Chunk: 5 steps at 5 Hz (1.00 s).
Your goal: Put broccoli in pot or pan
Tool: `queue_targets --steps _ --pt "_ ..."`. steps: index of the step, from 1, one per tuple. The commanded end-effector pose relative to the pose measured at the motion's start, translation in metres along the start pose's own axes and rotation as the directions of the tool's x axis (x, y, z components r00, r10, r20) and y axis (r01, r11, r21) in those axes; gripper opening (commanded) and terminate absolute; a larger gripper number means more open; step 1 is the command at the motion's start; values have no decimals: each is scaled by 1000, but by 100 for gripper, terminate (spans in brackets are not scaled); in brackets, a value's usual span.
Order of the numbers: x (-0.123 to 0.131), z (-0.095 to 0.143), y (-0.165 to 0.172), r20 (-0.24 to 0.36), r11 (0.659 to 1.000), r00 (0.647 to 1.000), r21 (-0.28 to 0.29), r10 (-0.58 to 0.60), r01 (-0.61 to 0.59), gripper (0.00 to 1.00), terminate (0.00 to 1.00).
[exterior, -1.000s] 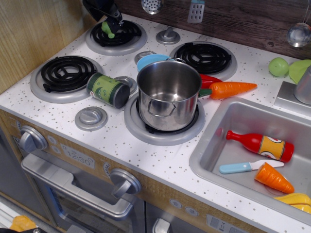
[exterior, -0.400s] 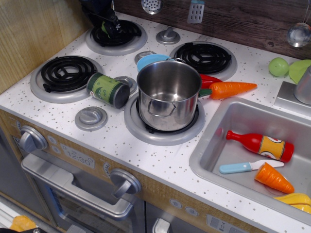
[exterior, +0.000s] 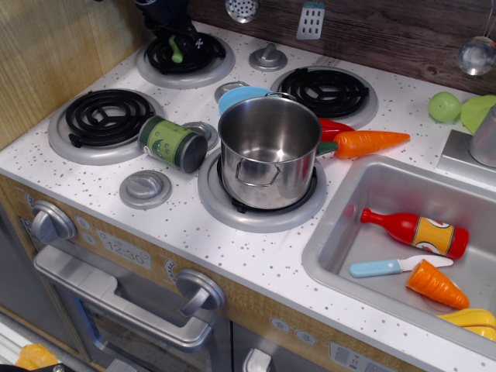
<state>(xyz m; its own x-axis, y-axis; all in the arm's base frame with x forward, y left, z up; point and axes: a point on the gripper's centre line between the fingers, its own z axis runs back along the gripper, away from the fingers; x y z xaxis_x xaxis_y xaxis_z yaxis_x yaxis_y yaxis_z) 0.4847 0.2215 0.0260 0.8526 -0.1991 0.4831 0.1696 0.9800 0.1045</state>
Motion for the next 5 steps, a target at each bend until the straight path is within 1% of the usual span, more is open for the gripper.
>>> queue_targets --steps 1,2,3,4,5 --pt "17 68 -7 -32 988 999 149 32 -27 0 0" --pt "6 119 -28 -104 965 988 251 111 -82 0 0" --pt "-6 172 -59 -124 925 966 336 228 -176 0 0" --pt "-15 205 -110 -184 898 917 340 355 -279 0 0" --pt "-24 219 -163 -254 893 890 354 379 -280 0 0"
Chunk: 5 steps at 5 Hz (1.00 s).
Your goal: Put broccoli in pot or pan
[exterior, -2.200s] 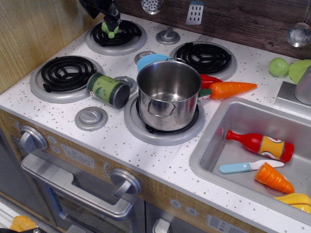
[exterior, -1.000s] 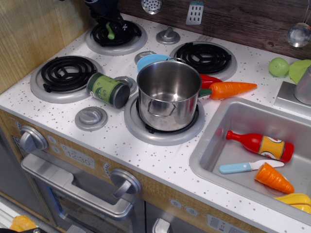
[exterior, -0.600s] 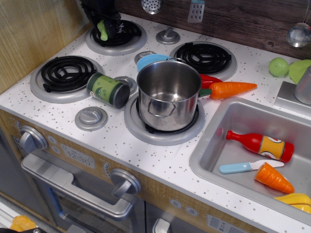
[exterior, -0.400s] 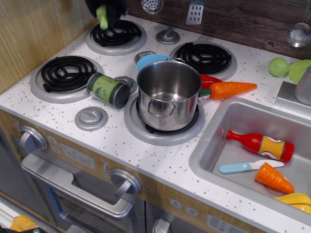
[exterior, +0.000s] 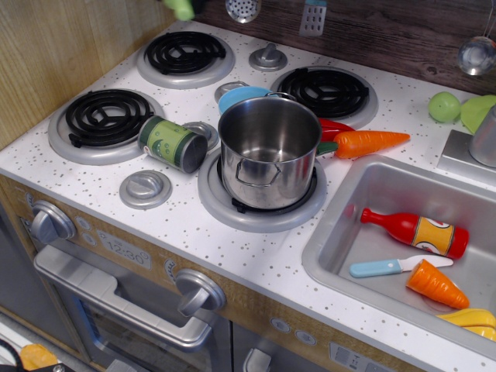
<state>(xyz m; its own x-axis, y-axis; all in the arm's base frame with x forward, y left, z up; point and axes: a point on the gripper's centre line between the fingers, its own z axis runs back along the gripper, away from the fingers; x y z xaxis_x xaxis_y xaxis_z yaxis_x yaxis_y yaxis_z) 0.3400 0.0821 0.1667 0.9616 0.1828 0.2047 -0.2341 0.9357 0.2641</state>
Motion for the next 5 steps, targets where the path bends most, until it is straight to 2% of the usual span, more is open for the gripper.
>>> queue_targets --steps 1,2,3,4,5 --pt "-27 29 -55 -19 999 1000 -37 2 -3 0 0" --pt "-44 18 -96 -49 992 998 -126 -29 23 0 0" --pt "-56 -4 -105 -97 960 991 -272 -96 66 0 0" --pt "-56 -7 -97 -115 963 983 -246 -140 109 0 0" --pt "-46 -10 -88 -101 971 985 -207 -142 119 0 0"
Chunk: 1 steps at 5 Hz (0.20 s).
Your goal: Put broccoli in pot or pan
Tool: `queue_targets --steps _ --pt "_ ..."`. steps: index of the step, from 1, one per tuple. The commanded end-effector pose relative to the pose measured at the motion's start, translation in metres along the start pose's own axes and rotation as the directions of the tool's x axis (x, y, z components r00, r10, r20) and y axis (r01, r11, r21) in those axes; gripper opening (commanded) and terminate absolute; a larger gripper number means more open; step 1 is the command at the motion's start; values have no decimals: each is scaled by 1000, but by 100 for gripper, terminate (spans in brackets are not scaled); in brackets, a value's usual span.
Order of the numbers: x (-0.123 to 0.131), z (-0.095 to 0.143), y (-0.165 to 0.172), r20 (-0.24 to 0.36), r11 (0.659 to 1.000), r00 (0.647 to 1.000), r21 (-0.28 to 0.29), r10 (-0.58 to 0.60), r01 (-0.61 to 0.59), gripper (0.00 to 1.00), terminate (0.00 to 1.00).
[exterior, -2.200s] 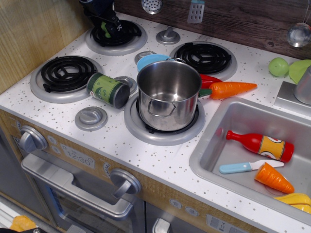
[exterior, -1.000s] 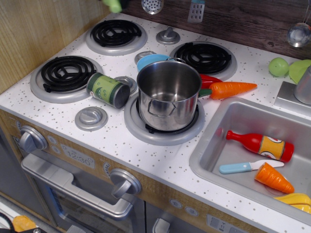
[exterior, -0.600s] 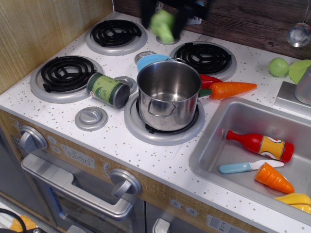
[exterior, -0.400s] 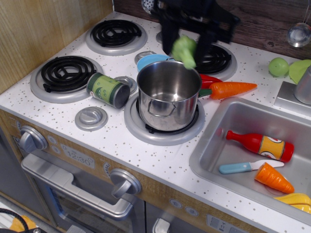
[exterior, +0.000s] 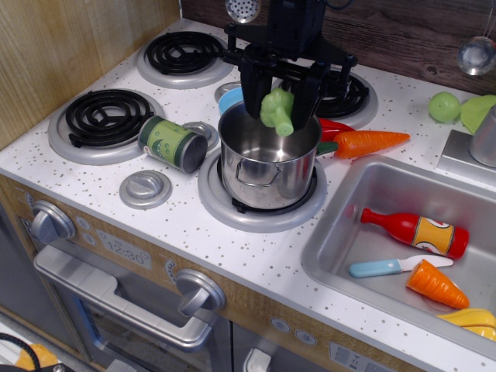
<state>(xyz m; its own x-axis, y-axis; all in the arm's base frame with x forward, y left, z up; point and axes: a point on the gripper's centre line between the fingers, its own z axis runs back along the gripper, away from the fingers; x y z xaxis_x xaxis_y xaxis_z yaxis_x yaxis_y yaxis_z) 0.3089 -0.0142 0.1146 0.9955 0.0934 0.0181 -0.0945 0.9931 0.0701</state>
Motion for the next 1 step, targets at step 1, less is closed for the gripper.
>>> queue_targets --steps 1 --pt "21 4 11 123 999 992 35 28 -32 100 100"
